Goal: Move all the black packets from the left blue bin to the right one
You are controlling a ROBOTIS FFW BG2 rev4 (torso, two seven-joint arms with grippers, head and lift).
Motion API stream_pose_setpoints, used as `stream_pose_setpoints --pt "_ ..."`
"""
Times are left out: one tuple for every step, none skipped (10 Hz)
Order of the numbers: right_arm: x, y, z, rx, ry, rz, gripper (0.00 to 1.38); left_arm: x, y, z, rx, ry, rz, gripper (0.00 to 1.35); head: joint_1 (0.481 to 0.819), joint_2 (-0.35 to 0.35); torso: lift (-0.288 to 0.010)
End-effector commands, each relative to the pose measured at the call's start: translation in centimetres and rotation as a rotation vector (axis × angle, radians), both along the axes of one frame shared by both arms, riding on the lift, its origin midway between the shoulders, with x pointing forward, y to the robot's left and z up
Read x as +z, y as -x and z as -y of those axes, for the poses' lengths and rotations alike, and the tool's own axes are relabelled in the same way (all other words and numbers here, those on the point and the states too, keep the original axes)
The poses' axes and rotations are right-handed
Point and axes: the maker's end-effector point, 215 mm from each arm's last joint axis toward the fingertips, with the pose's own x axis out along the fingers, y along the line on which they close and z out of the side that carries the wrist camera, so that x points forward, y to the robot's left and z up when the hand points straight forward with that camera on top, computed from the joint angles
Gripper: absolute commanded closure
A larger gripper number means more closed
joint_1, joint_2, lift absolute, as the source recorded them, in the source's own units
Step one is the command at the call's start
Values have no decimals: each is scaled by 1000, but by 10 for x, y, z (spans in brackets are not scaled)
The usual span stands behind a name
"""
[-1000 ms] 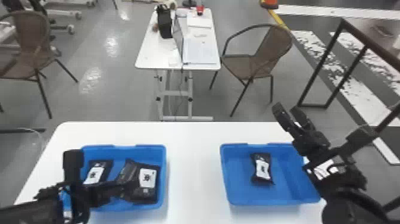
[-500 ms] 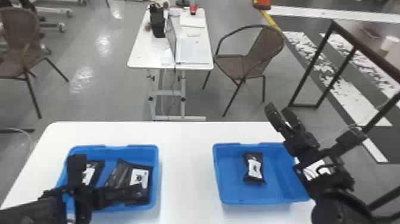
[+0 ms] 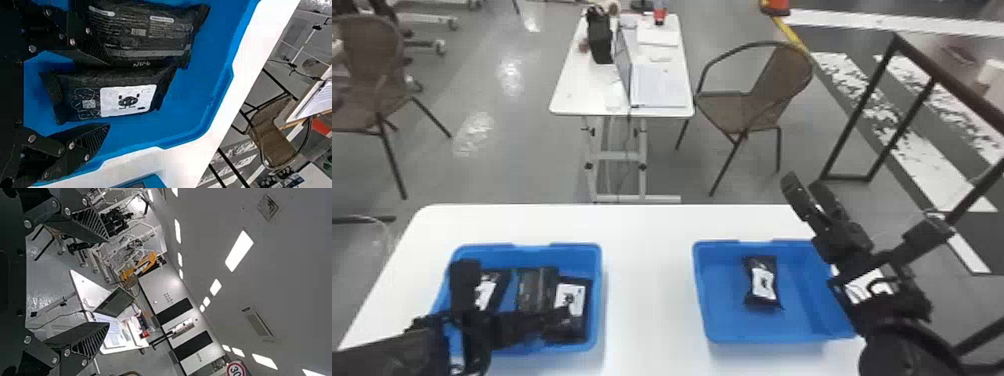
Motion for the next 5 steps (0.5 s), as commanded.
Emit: stream_pose_setpoints --pt "-1 1 -2 0 -5 -2 288 -2 0 3 6 20 -2 809 695 -104 0" --pt "-2 1 -2 0 -7 -3 288 -3 1 3 11 30 4 812 695 -104 0" --pt "-2 1 -2 0 -8 -3 288 -6 3 5 13 43 -5 814 695 -105 0" --pt "-2 1 -2 0 -8 -3 288 -9 6 6 10 45 -13 874 695 -106 0" --pt "-2 1 -2 0 -11 -2 288 -13 8 4 17 33 -20 1268 695 -107 0"
